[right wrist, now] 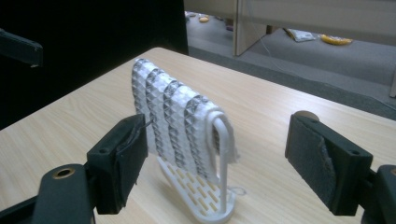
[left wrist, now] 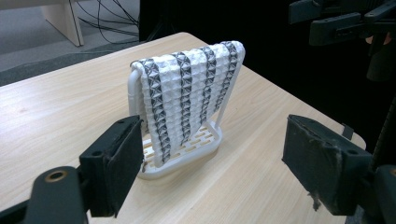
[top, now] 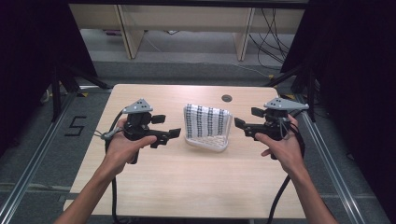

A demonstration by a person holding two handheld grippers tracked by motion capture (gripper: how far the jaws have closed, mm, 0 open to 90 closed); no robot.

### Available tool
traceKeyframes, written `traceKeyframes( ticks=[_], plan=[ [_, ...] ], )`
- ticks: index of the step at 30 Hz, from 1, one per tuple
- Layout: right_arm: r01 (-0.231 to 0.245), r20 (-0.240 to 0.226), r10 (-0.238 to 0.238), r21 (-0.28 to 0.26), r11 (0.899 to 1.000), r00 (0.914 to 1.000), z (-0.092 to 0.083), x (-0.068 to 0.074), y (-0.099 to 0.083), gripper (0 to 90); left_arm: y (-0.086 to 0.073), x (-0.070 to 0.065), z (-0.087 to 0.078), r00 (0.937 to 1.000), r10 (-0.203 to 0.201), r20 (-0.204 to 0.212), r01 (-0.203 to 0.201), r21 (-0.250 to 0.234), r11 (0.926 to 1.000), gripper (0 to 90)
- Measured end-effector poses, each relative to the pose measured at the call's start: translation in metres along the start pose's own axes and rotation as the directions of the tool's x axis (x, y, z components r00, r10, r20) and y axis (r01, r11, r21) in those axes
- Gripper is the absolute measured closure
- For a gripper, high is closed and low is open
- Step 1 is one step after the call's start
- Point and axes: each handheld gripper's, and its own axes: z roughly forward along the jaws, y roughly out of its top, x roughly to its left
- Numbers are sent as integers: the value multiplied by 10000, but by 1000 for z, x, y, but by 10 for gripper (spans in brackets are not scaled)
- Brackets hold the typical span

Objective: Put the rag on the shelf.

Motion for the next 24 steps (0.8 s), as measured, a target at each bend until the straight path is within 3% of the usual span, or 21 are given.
traceKeyframes(
  ticks=[2,4,7,8,10,11,13,16,19,24],
  plan=[
    [-119,-79,119,-15,9999,9999,0,3,-2,223,-4,-1,-3,10000,49,-87,-49,-53,10000,196],
    [150,-59,-150,-5,9999,9999,0,4,-4,223,-7,-2,-5,9999,67,-126,-67,-47,10000,196],
    [-103,-52,103,17,9999,9999,-1,7,-8,223,-12,-3,-8,9999,59,-124,-59,-53,10000,196],
    [262,-123,-263,-66,9996,9996,-2,5,-9,223,-14,-3,-9,9999,109,-129,-110,-12,9999,196],
    [-143,-156,144,52,9999,9998,-4,7,-11,223,-17,-3,-10,9998,113,-193,-113,5,9999,196],
    [176,7,-176,-77,9998,9998,-4,6,-11,222,-20,-3,-10,9998,107,-178,-107,-37,9999,196],
    [-25,-127,26,13,10000,9999,-4,7,-14,222,-23,-3,-10,9999,42,-155,-43,-30,10000,196],
    [147,-104,-147,-59,9999,9998,-4,7,-16,220,-28,-3,-11,9999,39,-156,-39,-33,10000,196],
    [-62,-146,63,73,10000,9999,-6,10,-19,218,-32,-4,-11,10000,29,-91,-29,0,10000,196],
    [57,-202,-56,53,10000,9998,-5,11,-23,204,-38,-6,-11,10000,51,-62,-52,-54,10000,196]
  ],
)
